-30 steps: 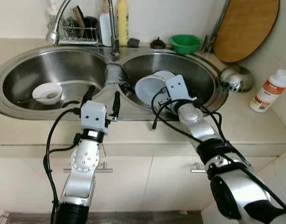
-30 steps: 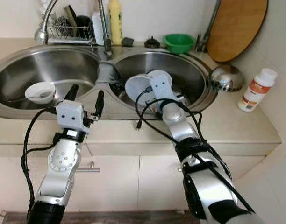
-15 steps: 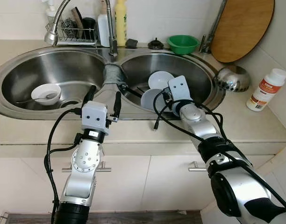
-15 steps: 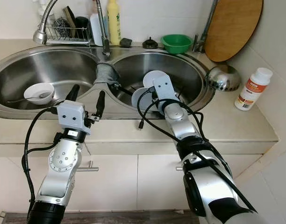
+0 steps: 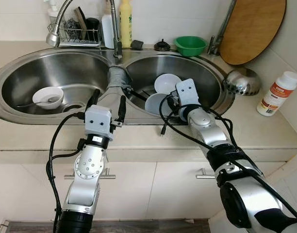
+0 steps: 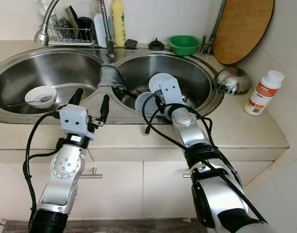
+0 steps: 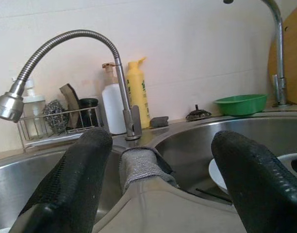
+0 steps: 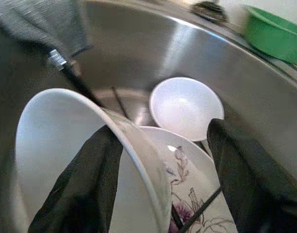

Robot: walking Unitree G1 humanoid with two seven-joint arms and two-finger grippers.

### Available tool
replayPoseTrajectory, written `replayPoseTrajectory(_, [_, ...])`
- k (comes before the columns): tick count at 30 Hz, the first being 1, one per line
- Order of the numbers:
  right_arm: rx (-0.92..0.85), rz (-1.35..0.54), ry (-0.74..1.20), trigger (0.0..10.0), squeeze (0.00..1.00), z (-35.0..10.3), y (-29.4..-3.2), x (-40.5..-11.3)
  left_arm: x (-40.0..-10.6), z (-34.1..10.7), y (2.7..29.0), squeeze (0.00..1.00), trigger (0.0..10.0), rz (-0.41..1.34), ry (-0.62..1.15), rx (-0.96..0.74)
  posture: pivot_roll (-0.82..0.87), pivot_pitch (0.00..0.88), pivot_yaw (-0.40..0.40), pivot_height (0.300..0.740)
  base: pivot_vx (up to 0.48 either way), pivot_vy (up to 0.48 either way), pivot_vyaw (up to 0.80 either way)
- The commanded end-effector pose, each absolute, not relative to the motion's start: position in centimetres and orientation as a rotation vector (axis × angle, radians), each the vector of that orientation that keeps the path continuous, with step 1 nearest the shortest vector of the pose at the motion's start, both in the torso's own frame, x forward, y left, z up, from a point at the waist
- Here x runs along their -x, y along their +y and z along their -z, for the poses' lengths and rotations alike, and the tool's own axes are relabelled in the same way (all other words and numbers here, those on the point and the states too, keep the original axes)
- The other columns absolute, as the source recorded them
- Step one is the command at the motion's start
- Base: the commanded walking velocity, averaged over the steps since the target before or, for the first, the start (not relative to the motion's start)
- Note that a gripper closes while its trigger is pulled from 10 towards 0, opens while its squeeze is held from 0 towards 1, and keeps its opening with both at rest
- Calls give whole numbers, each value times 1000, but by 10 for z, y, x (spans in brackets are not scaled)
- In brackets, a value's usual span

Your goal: Kitchen organization

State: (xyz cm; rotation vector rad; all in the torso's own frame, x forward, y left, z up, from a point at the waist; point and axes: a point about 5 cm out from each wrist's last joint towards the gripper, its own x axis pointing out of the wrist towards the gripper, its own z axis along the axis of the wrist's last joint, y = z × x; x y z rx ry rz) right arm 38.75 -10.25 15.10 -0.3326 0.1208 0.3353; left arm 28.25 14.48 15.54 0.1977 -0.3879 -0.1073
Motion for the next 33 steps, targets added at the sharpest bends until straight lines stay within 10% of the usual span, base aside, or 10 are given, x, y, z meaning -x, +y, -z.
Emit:
replayPoseTrajectory(1, [392, -521, 296, 10000, 1000, -112, -96, -370, -283, -156, 143, 0, 10000, 115, -378, -203, 70, 2, -48, 740, 0, 0, 0])
replayPoseTrajectory(9, [563, -723, 340, 10000, 925, -99, -89, -355, -284, -155, 144, 0, 10000, 114, -371, -207, 70, 2, -51, 740, 0, 0, 0])
replayPoseTrajectory(10, [584, -748, 344, 10000, 569, -98, -88, -353, -284, -154, 144, 0, 10000, 114, -369, -207, 70, 2, -51, 740, 0, 0, 0])
replayPoseTrajectory(11, [588, -751, 345, 10000, 0, -98, -88, -352, -284, -154, 144, 0, 10000, 114, -369, -207, 70, 2, -51, 740, 0, 0, 0])
replayPoseTrajectory(22, [595, -701, 318, 10000, 0, -107, -93, -356, -284, -153, 144, 0, 10000, 115, -360, -212, 68, 0, -49, 740, 0, 0, 0])
replayPoseTrajectory(33, [134, -245, -110, 10000, 0, -191, -115, -385, -285, -152, 144, 0, 10000, 112, -358, -203, 66, 0, -46, 740, 0, 0, 0])
